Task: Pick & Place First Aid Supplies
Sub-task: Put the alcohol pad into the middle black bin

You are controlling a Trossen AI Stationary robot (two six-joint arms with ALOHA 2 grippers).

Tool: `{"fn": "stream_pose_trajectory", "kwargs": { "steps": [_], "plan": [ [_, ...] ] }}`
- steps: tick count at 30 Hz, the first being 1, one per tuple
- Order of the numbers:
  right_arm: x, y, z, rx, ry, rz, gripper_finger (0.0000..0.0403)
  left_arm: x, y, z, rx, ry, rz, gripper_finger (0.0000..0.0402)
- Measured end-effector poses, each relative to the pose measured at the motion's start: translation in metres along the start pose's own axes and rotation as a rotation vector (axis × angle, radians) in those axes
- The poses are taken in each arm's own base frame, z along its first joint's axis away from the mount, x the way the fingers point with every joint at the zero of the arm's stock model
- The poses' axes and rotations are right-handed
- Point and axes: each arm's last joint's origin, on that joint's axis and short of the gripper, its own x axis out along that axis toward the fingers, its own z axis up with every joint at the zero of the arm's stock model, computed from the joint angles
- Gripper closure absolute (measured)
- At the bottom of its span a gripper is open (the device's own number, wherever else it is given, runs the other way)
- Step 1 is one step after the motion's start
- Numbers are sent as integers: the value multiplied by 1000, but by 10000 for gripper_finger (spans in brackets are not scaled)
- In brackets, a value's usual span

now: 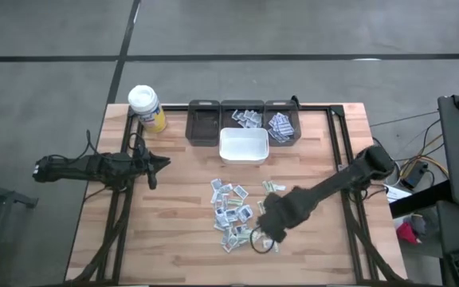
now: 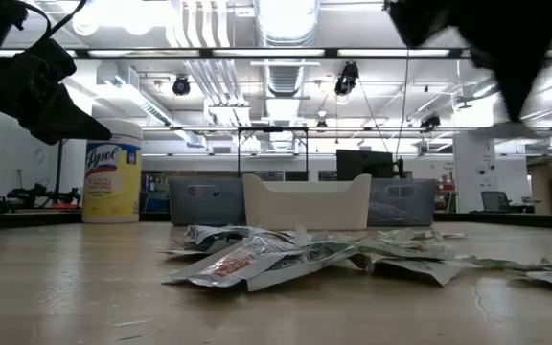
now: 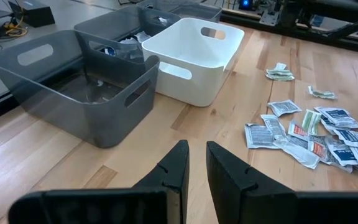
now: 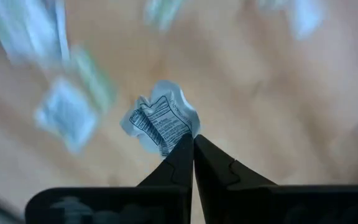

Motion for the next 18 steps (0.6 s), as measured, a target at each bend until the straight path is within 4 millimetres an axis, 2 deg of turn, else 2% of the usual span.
{"fn": "stream_pose_trajectory", "kwargs": {
  "steps": [5,10,13,18],
  "plan": [
    [-43,-31,23,38,-381,17,394,0,0,0,-1,-2,-1,348],
    [-78,-66,55,88,-699,-14,394,0,0,1,-2,-7,-1,348],
    [-93,-90,78,116,-821,-52,394,0,0,1,-2,-9,-2,349],
    [-103,-132,128,112,-918,-98,394,0,0,1,-3,-11,-2,348]
  ]
}}
